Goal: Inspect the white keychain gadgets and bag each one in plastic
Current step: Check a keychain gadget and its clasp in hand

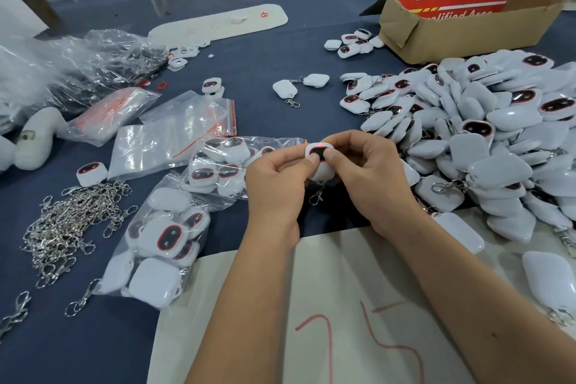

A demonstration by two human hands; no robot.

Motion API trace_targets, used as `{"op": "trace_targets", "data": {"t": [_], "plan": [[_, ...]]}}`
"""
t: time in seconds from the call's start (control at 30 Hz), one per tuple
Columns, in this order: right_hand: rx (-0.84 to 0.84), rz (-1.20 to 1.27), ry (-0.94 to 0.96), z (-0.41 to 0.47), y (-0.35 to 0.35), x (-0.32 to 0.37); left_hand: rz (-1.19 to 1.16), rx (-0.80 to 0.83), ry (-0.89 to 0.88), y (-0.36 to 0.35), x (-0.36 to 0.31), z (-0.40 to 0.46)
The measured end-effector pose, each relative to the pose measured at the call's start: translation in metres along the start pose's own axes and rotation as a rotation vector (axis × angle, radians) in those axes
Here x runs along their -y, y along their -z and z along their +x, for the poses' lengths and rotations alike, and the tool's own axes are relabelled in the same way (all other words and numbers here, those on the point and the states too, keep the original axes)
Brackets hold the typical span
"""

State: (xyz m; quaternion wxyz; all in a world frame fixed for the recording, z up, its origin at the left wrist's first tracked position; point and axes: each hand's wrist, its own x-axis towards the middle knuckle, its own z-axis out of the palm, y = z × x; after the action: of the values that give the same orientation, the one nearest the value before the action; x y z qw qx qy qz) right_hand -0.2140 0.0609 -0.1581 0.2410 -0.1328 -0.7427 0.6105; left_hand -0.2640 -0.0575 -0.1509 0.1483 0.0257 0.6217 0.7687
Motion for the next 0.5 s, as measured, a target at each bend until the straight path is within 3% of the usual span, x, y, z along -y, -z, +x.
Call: {"op": "trace_targets", "data": {"t": [0.5], "plan": [[0.064,0.194,-0.07,-0.0001,0.0021,0.0022,-0.083,-0.021,0.054,0.0002,-0.0042,0.0006]]}}
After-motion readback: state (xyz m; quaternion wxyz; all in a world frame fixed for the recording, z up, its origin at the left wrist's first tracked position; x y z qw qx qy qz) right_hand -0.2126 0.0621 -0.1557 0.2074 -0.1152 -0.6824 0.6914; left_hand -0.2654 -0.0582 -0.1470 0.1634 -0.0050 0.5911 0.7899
